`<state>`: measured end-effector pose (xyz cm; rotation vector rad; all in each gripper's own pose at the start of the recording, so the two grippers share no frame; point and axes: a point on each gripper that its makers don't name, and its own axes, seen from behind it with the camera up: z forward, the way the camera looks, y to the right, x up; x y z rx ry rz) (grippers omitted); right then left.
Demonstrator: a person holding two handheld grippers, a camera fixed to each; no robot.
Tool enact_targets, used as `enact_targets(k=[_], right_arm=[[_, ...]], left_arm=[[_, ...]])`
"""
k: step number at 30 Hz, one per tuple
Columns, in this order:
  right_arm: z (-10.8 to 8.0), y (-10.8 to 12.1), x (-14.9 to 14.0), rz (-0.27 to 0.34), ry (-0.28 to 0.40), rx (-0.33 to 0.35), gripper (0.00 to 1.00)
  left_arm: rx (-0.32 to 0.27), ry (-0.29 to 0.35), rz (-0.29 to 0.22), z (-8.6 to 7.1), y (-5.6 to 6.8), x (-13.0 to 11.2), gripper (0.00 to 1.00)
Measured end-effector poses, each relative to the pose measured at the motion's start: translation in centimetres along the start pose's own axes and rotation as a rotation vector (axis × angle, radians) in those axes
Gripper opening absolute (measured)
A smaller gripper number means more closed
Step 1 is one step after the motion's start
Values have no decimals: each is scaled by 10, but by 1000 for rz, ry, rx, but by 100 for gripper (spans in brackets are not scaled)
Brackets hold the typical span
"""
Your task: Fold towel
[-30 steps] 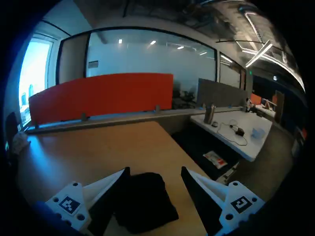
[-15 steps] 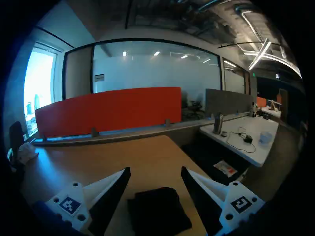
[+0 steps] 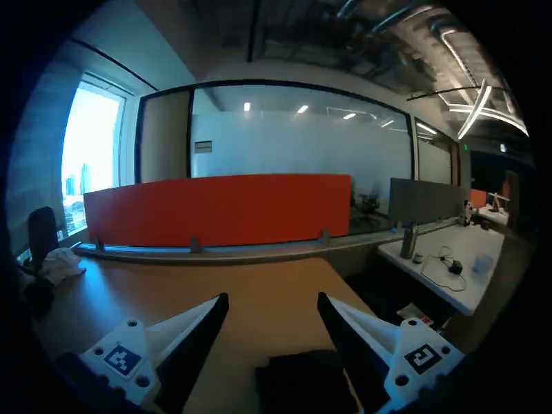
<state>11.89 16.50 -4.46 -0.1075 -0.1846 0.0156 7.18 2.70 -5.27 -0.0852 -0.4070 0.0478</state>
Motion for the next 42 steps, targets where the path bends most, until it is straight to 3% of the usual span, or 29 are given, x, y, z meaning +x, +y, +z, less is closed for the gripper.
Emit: enact_targets(k=[18,42], right_arm=[[5,-55,26,-25,28,82,100],[16,-146,56,-62,88,143,100]], left_arm=[[27,121,-23,4,-14,39,84],[23,209,-40,10,-22,73,84]])
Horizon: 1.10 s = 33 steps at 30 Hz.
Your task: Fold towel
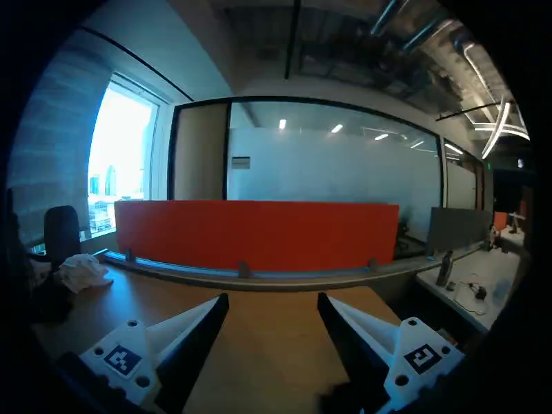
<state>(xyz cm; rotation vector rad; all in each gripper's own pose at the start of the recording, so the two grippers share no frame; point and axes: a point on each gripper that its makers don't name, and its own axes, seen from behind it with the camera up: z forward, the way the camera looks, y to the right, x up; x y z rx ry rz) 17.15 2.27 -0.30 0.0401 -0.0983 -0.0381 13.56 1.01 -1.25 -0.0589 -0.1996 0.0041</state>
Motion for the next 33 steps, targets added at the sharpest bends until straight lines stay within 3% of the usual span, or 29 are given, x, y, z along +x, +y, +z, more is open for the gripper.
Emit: enact_targets(k=[9,33], right_arm=[[6,-21,3,-1,14,8,100],[5,-28,22,-14,15,-12,100]], left_arm=[[1,25,-3,1,-2,9,84],[49,110,1,3,-9,22,84]])
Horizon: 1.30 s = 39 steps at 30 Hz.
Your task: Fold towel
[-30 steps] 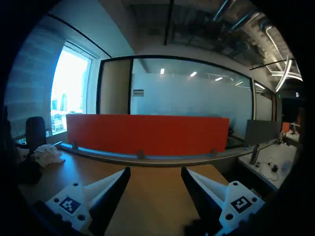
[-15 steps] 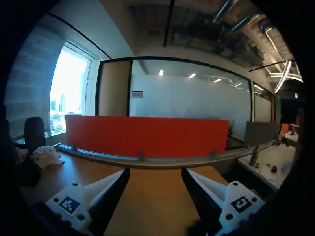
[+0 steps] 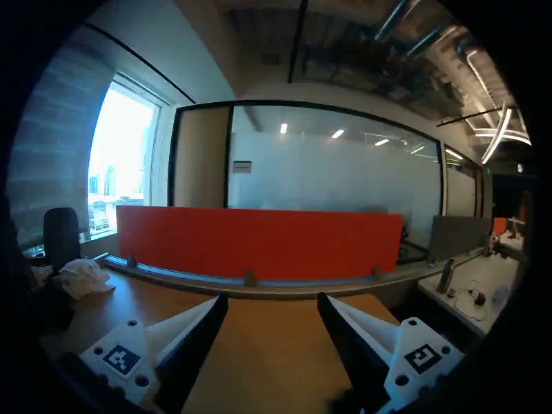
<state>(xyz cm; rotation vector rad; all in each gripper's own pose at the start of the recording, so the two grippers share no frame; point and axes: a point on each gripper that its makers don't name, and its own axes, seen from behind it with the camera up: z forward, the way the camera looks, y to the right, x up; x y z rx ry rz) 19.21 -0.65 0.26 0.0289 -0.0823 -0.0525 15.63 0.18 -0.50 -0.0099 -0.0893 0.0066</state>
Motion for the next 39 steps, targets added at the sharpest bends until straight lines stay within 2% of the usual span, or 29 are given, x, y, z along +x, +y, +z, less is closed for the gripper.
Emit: enact_targets(k=[6,12,18,26,33,39], right_arm=[[-2,-3,-1,-4,-5,-9,100],[-3,-6,-8,-1,-5,-17,100],[-6,-7,-15,19,13,-27,100],[-6,-6,-31,24,39,-42,100],[-2,-9,-48,21,46,-41,100],[1,-13,-57,11,55,-32,100]], left_arm=[[-10,12,-5,0,5,-7,84],[-6,28,12,-2,6,-21,84],[-7,62,-2,-3,4,-35,84],[-5,94,-2,1,1,-66,84],[-3,98,2,3,1,-100,84],[0,112,-6,6,-1,-117,84]])
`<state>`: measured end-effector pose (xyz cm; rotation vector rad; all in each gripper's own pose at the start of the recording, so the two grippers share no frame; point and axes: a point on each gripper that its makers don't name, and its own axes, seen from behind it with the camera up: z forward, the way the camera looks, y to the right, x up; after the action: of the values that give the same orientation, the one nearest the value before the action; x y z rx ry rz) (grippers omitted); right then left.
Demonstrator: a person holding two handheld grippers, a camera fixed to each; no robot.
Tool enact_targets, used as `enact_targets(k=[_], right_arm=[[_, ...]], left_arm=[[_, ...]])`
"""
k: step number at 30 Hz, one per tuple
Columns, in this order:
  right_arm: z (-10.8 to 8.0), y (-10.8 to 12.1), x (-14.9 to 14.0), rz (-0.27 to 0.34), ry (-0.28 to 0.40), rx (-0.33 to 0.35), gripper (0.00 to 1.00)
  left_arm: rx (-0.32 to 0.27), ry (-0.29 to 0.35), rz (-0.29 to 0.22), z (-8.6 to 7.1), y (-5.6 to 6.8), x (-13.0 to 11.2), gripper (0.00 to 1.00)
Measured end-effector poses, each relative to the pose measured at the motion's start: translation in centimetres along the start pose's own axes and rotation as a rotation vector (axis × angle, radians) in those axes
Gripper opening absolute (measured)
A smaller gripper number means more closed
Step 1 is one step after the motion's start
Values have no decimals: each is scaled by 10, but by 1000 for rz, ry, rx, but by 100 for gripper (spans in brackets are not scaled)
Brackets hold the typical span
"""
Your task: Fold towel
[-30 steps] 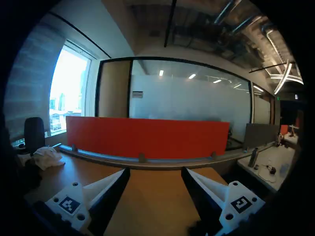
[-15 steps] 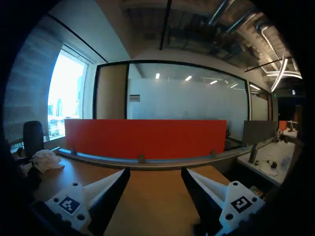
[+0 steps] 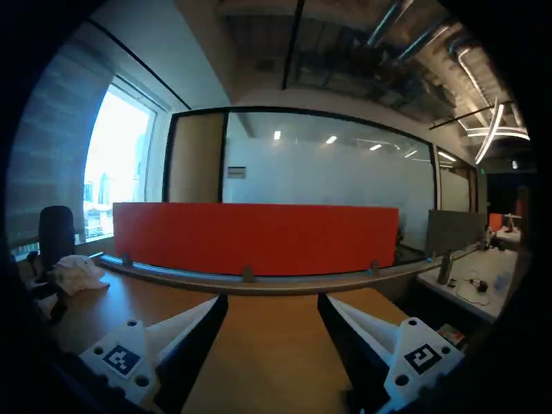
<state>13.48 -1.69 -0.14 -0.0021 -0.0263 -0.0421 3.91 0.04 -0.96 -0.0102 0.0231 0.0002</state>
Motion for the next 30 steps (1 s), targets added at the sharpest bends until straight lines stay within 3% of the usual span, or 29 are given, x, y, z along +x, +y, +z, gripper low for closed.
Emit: enact_targets(k=[15,30], right_arm=[[3,1,-22,-3,7,5,100],[5,4,-29,-2,7,6,100]], left_arm=[[11,19,11,3,0,-26,84],[15,-13,2,7,-1,-39,84]])
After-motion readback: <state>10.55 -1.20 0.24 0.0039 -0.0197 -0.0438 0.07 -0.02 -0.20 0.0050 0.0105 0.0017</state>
